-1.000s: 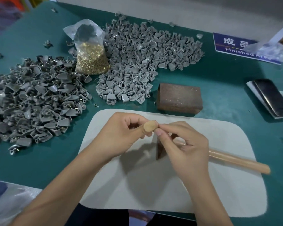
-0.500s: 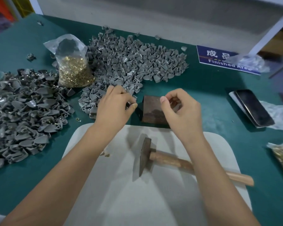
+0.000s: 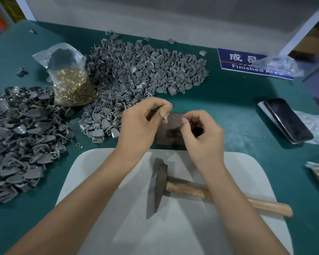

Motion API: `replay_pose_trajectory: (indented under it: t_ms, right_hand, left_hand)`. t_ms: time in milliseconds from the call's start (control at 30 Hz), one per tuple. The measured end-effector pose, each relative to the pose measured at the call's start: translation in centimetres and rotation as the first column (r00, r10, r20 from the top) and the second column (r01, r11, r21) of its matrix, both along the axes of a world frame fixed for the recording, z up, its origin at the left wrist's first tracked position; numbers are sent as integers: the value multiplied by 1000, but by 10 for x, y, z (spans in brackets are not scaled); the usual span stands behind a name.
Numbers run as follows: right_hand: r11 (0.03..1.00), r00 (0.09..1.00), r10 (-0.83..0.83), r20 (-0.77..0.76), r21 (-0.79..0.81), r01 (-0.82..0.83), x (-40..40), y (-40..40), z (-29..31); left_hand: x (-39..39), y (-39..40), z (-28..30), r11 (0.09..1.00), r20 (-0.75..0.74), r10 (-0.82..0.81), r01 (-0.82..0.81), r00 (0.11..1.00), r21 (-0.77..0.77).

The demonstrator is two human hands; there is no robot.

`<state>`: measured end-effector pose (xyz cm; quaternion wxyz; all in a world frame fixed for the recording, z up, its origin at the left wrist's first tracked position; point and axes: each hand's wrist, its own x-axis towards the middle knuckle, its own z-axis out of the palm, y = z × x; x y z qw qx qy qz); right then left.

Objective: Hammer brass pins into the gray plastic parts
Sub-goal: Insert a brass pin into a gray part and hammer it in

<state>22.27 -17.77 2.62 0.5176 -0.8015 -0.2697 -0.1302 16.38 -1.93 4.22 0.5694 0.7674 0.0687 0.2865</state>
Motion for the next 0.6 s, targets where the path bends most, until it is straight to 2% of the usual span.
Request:
replay_pose_trajectory:
  t_ms: [33, 100, 233, 333, 433, 500, 533, 600]
  right_hand:
    - [1000, 1000, -8, -3, 17, 8, 0, 1, 0]
    - [999, 1000, -6, 3, 36, 6, 1, 2, -1]
    - [994, 1000, 6, -10, 107, -5, 1, 2, 0]
    - [990, 999, 24, 25, 139, -27, 2, 2, 4]
    - [982, 989, 43, 143, 176, -68, 2, 0, 9]
    - [978, 984, 76, 161, 179, -105, 1, 0, 10]
    - [978, 983, 94, 155, 171, -121, 1, 0, 10]
    - [982, 983, 115, 145, 136, -135, 1, 0, 7]
  left_hand:
    - [6, -3, 1, 997, 1, -15, 15, 1000, -78]
    - [13, -7, -3, 990, -5, -45, 44, 999, -138]
    - [9, -10, -17, 993, 12, -14, 16, 1000, -119]
    - [4, -13, -23, 998, 69, 10, -5, 998, -67]
    - [3, -16, -24, 995, 101, -14, 4, 995, 103]
    - [4, -18, -26, 977, 115, -37, 12, 993, 211]
    - [4, -18, -27, 974, 113, -53, 27, 992, 223]
    - [3, -20, -26, 988, 97, -77, 63, 992, 140]
